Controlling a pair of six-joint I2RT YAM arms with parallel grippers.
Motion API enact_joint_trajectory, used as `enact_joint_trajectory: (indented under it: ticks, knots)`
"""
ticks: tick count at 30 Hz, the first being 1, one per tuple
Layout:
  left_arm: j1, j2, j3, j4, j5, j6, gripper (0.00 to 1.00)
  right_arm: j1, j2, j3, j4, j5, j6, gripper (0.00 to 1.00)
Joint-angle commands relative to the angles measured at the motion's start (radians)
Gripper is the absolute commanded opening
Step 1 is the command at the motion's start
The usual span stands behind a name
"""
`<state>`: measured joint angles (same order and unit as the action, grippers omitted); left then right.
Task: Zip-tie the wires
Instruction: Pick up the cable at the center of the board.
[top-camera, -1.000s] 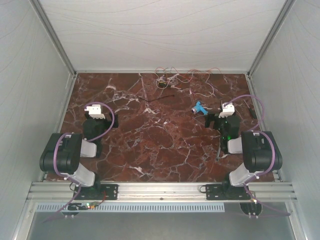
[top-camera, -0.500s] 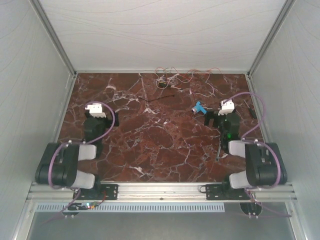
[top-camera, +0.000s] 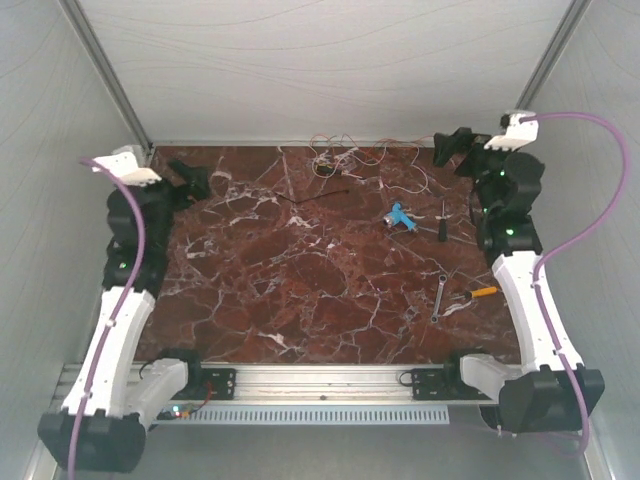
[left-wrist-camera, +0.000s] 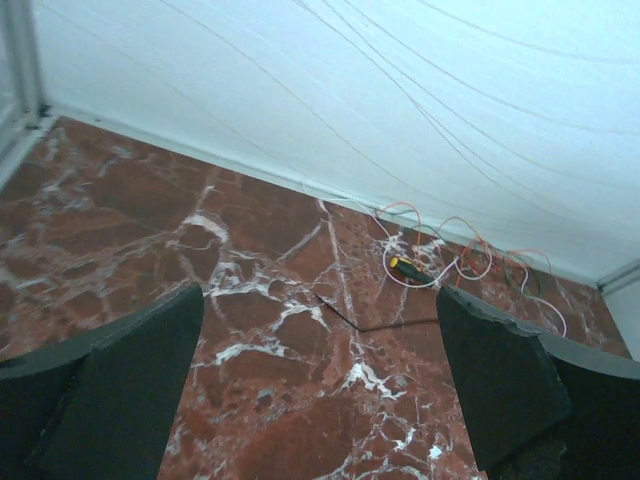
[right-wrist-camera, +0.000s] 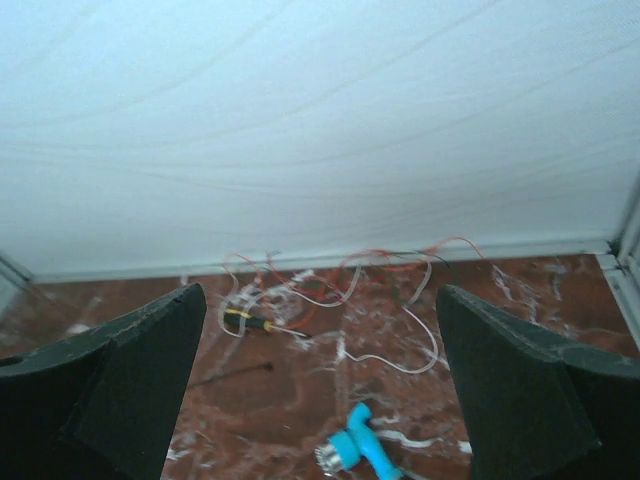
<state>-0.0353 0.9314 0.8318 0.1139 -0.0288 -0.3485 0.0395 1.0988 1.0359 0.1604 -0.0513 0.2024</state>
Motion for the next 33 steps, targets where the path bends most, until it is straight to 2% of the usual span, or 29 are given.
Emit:
enact_joint_trajectory:
  ticks: [1, 3, 8, 10, 13, 17, 21, 24, 28, 31, 33]
  knots:
    - [0.070, -0.123, 0.077, -0.349, 0.009, -0.062, 1.00, -0.022, -0.008, 0.104, -0.243, -0.085, 0.163, 0.98]
    - [0.093, -0.176, 0.077, -0.424, 0.027, -0.050, 1.00, -0.034, -0.025, 0.063, -0.192, -0.115, 0.198, 0.98]
    - [0.094, -0.288, 0.035, -0.608, -0.032, -0.055, 1.00, -0.042, 0.018, 0.019, -0.158, -0.152, 0.194, 0.98]
    - [0.095, -0.318, 0.009, -0.656, 0.014, -0.093, 1.00, -0.042, 0.067, 0.019, -0.160, -0.156, 0.185, 0.98]
    - [0.093, -0.354, -0.063, -0.669, 0.145, -0.125, 1.00, -0.043, 0.165, 0.032, -0.182, -0.130, 0.191, 0.98]
    - [0.093, -0.377, -0.129, -0.639, 0.157, -0.165, 1.00, -0.042, 0.331, 0.114, -0.252, -0.124, 0.193, 0.98]
    - [0.094, -0.363, -0.118, -0.641, 0.115, -0.150, 1.00, -0.040, 0.487, 0.205, -0.261, -0.292, 0.188, 0.98]
    - [0.094, -0.354, -0.140, -0.637, 0.066, -0.155, 1.00, -0.016, 0.594, 0.273, -0.218, -0.354, 0.241, 0.98]
    - [0.093, -0.338, -0.144, -0.627, 0.085, -0.141, 1.00, 0.048, 0.758, 0.431, -0.249, -0.307, 0.336, 0.96]
    - [0.092, -0.348, -0.147, -0.619, 0.096, -0.135, 1.00, 0.079, 0.868, 0.530, -0.252, -0.241, 0.492, 0.92]
    - [0.094, -0.363, -0.149, -0.617, 0.095, -0.135, 1.00, 0.091, 0.925, 0.547, -0.195, -0.207, 0.616, 0.92]
